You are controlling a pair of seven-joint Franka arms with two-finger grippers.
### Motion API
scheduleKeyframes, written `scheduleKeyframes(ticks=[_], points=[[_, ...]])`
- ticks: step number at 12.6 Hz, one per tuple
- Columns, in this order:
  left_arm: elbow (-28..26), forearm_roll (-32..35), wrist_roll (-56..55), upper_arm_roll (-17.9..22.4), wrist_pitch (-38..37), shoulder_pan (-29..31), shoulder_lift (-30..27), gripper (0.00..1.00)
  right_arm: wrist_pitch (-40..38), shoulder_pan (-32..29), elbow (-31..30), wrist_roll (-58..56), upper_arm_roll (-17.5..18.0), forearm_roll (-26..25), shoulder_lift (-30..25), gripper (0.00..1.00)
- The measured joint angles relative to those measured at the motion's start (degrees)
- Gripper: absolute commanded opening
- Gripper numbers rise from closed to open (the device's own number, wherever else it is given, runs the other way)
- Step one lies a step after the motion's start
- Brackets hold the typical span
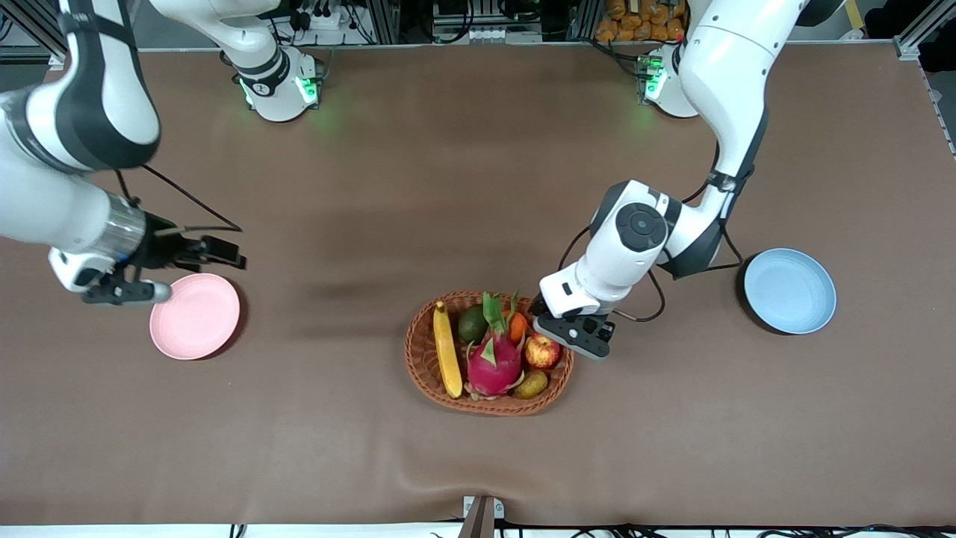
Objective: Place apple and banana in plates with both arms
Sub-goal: 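Reach the left gripper down into the basket toward the red apple, then grasp the red apple with the left gripper while the right gripper approaches the basket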
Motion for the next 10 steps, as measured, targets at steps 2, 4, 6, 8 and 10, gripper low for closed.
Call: scheduleKeyframes(ticks=[2,4,6,8,10], points=[[-0.08,1.73,0.09,0.07,2.04,-0.21,1.34,1.0,3.95,2.48,0.09,0.01,0.11,1.05,2.4,1.0],[-0.08,4.09,0.1,0.15,3.79,-0.18,2.63,1.0,5.76,5.01,0.42,0.07,0.21,1.28,3.12,1.0],[-0.08,4.92,0.13,0.15,5.56,-0.2,3.54,1.0,7.17,6.29,0.54,0.15,0.22,1.32,3.15,1.0],[-0.08,5.34,0.2,0.14,6.86,-0.52,4.24,1.0,9.04,7.04,0.56,0.12,0.24,1.38,3.45,1.0],[-0.07,6.29,0.22,0.14,7.87,-0.82,4.85,1.0,12.65,9.19,0.59,0.13,0.3,1.41,4.17,1.0]])
